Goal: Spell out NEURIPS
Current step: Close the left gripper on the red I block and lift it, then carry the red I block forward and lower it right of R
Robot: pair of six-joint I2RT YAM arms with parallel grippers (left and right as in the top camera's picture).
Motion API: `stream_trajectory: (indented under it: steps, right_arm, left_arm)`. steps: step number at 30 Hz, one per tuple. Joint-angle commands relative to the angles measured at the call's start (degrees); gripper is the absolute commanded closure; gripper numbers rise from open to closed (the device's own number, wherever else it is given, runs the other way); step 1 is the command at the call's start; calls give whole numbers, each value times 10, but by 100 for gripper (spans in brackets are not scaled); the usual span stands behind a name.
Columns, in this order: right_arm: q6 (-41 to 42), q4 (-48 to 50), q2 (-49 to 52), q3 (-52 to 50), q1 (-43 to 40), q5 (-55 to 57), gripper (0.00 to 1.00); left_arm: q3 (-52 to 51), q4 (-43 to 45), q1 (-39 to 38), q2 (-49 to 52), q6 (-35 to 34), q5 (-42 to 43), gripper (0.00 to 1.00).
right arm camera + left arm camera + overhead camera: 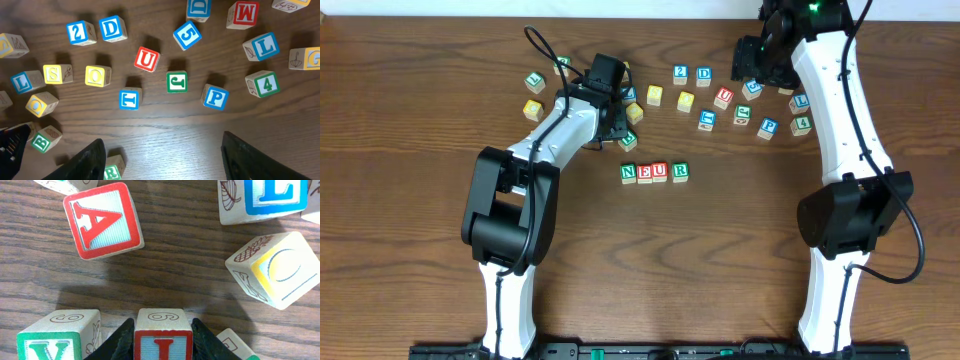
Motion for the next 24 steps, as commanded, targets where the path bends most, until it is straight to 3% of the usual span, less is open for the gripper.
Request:
stream_trajectory:
  steps: [1, 16, 24]
  right_arm:
    - [2, -2, 9, -3, 6, 1, 31]
    - [2, -1, 9, -3, 4, 3, 29]
    - [1, 1, 9, -3, -19, 5, 26]
  left_arm:
    - [-6, 3, 1, 8, 4, -8, 67]
    - [-4, -29, -5, -112, 8, -7, 69]
    - [-5, -35, -84, -149, -13, -7, 69]
